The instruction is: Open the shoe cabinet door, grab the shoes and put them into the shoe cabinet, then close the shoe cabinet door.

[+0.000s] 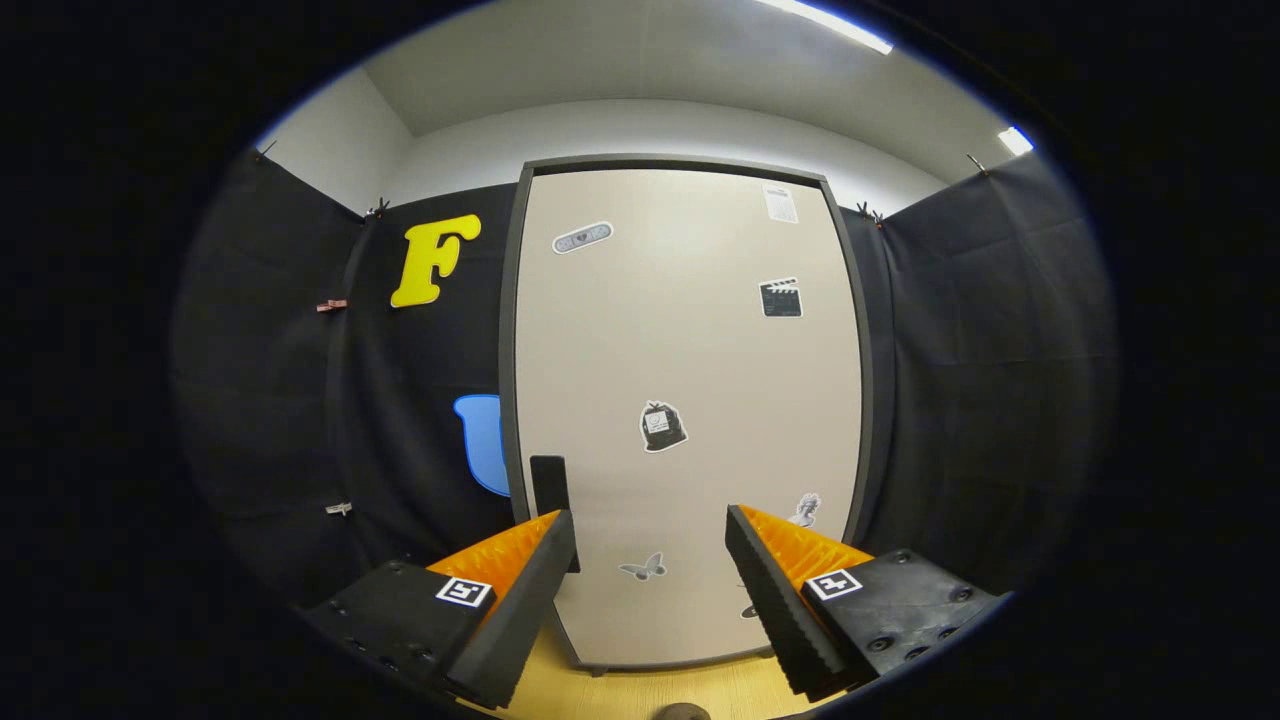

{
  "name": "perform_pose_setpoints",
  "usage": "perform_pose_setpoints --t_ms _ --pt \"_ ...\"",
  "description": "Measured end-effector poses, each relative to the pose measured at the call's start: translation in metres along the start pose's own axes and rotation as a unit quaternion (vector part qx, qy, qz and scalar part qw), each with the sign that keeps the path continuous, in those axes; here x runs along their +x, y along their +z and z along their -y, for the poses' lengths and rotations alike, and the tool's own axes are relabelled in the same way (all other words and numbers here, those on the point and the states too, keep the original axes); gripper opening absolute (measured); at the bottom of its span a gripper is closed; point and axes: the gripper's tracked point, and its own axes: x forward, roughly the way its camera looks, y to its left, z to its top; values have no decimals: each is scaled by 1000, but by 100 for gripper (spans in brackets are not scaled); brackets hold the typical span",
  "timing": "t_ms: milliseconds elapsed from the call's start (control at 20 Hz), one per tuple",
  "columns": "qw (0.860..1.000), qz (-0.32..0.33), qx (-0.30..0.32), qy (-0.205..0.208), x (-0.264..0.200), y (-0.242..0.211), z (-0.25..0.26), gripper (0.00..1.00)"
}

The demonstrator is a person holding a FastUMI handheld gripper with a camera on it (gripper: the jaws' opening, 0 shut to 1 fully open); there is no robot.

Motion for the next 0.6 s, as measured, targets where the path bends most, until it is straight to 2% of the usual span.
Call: perform_pose_setpoints --t_ms 350,600 --pt "1000 -13 2 25 24 -17 -40 98" --pt "999 -23 2 27 54 -33 -66 98"
